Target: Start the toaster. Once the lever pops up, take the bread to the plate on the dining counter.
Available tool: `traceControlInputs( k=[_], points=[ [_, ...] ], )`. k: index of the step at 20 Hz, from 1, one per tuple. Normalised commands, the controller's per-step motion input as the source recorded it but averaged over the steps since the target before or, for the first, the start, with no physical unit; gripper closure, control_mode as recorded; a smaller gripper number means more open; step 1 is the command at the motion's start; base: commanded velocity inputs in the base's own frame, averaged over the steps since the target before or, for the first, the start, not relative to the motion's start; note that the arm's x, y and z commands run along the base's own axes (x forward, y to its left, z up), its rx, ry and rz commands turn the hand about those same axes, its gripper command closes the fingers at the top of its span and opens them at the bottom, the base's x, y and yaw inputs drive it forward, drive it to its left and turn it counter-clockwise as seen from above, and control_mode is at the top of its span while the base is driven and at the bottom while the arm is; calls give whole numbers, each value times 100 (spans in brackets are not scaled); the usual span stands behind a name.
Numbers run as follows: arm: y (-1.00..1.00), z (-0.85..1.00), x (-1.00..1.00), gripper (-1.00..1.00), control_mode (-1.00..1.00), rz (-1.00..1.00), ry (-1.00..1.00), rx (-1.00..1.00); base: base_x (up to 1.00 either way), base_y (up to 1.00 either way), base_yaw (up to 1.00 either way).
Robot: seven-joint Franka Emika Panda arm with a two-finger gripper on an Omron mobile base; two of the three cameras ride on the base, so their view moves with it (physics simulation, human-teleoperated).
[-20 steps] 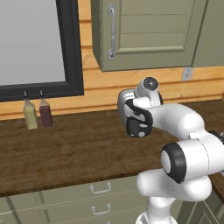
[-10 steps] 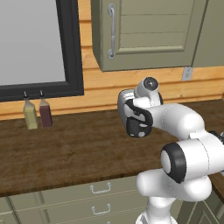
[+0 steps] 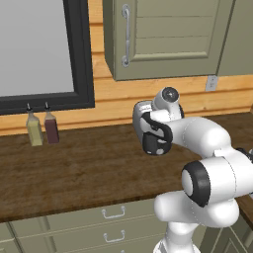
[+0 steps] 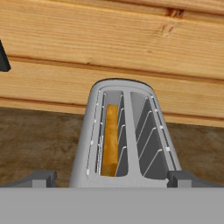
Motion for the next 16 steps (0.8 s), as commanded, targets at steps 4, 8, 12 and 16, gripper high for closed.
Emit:
traceControlInputs(
  k=[4, 8, 12, 16],
  points=[
    [0, 0, 0, -100, -100, 0, 0, 0, 0, 0, 0],
    [0, 0, 0, -100, -100, 0, 0, 0, 0, 0, 0],
    [0, 0, 0, -100, -100, 0, 0, 0, 0, 0, 0],
    [0, 0, 0, -100, -100, 0, 0, 0, 0, 0, 0]
  ],
)
